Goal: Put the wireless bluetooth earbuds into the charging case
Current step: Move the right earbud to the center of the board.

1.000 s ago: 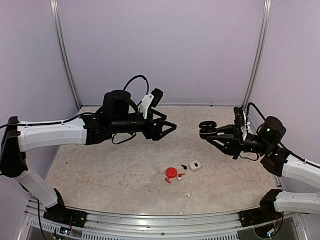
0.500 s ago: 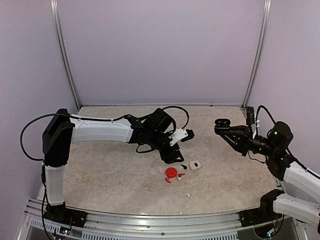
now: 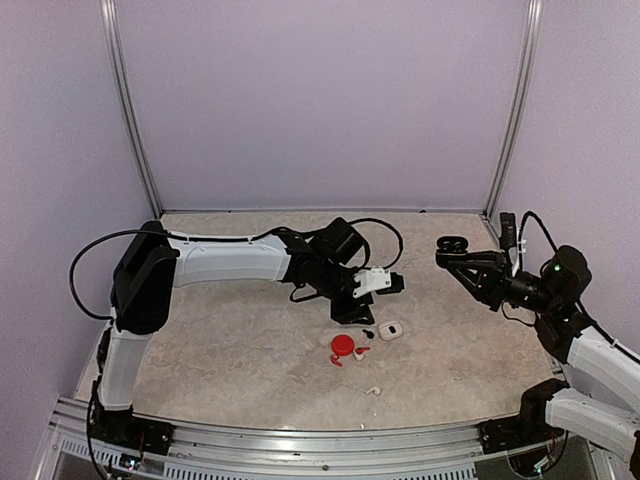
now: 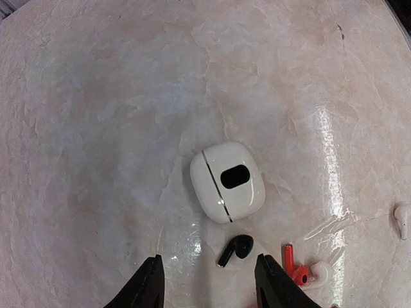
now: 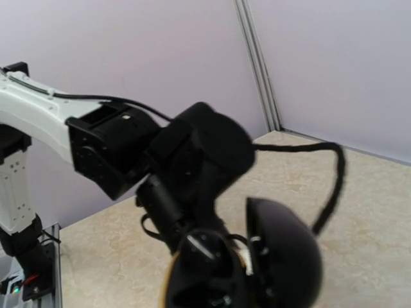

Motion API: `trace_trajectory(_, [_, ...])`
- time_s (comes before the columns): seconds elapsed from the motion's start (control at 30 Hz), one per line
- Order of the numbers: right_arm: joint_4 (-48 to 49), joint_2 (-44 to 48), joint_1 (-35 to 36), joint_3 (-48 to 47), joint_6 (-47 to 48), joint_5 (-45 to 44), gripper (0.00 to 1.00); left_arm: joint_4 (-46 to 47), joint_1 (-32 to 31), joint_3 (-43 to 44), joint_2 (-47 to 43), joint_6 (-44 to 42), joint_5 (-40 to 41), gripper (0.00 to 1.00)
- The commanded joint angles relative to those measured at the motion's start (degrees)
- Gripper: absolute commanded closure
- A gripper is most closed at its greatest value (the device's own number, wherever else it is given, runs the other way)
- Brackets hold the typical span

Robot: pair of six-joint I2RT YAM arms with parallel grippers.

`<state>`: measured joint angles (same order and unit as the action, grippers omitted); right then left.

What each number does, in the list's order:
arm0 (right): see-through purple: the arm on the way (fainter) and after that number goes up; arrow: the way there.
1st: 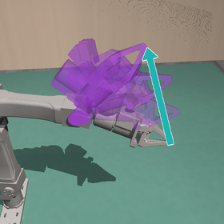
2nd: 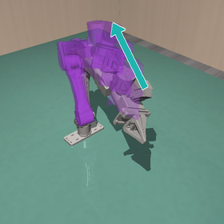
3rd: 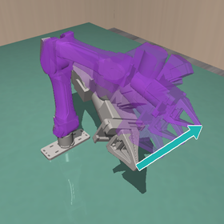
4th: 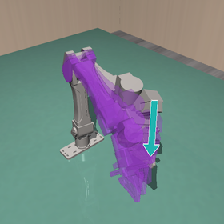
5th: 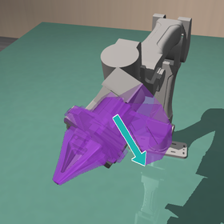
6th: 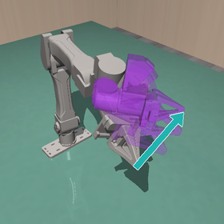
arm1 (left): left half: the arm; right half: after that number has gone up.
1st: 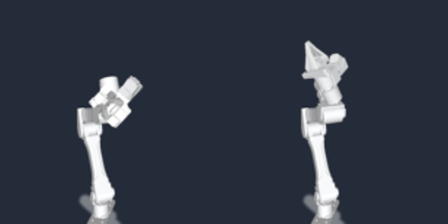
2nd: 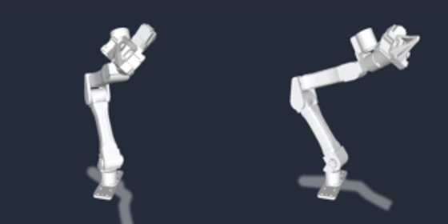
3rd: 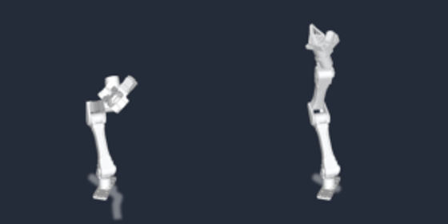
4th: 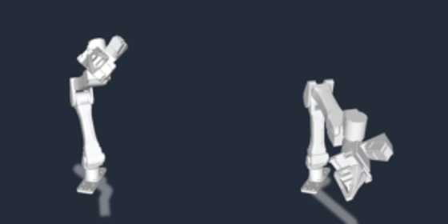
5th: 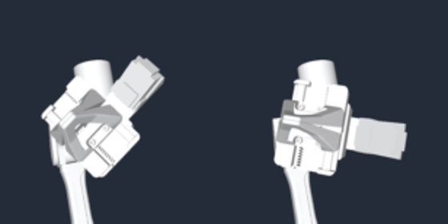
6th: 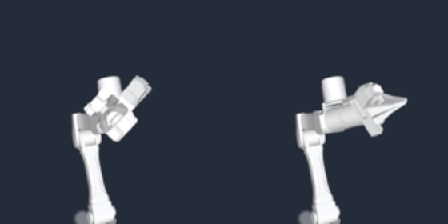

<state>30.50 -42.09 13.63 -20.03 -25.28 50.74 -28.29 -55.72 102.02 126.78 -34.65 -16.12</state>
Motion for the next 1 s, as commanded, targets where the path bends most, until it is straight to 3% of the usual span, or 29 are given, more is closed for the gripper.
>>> trace_trajectory(0.0, [2.00, 1.13, -1.21, 0.87, -1.07, 1.46, 1.00, -6.63, -0.64, 5.90, 5.18, -4.61, -2.12, 0.52])
trace_trajectory(0.97, [1.60, 2.04, -2.64, 1.74, -0.91, 2.96, 1.00, -10.81, -1.67, 12.15, 13.57, -6.94, 0.73, 0.70])
